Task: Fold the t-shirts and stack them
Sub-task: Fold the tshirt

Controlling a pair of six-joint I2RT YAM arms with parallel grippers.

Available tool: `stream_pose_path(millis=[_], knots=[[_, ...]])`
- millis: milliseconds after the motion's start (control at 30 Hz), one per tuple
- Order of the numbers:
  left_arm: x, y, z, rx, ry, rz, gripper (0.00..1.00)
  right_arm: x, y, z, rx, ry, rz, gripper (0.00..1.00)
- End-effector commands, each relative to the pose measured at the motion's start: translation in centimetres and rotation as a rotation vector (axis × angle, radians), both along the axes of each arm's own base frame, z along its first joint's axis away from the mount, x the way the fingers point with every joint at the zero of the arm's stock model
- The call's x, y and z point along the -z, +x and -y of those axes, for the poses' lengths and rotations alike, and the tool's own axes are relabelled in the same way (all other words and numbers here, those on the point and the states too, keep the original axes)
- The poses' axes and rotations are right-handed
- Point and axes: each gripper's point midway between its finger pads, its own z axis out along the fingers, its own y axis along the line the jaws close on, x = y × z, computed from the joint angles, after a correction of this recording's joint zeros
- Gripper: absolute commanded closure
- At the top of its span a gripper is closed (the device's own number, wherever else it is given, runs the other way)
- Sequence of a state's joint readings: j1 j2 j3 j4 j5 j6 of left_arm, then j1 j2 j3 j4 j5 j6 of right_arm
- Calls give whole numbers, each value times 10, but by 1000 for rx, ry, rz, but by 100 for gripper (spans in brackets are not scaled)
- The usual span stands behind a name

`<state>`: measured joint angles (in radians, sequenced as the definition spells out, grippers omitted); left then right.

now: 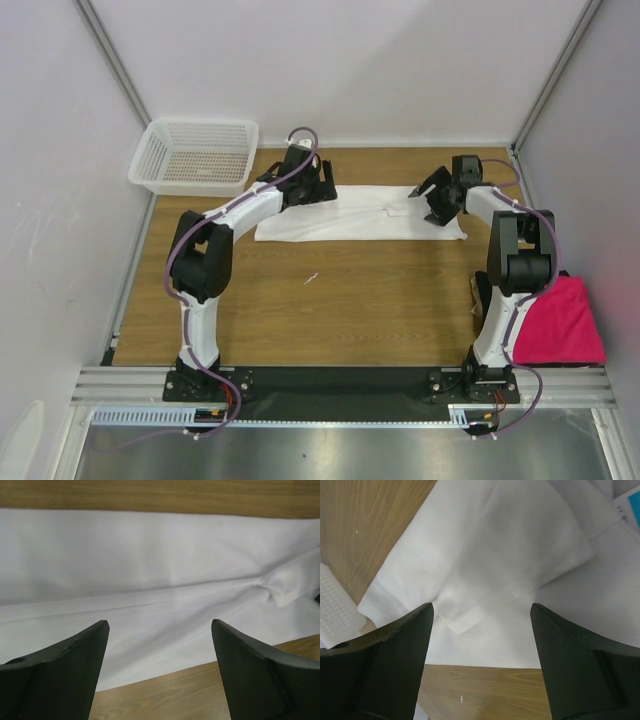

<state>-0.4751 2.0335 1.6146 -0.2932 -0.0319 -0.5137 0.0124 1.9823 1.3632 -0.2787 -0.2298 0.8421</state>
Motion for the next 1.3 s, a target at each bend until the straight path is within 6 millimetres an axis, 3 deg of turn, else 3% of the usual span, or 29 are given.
stream_pose_path(millis=[0, 433, 667, 900, 1100, 1267], knots=[[14, 1, -11, -25, 30, -7, 11, -18, 17, -3, 15, -10, 85, 16], [50, -6, -72, -72, 321, -53, 29, -5, -4, 8, -16, -109, 28, 21], [72, -5, -83, -109, 322, -122, 41, 8, -13, 14, -27, -146, -17, 24], [87, 1, -97, -193, 279, -166, 44, 23, -18, 16, -28, -157, -54, 40], [80, 10, -109, -249, 236, -155, 45, 35, -30, 24, -42, -211, -102, 59], [73, 16, -112, -286, 196, -125, 45, 47, -46, 31, -57, -250, -149, 66]])
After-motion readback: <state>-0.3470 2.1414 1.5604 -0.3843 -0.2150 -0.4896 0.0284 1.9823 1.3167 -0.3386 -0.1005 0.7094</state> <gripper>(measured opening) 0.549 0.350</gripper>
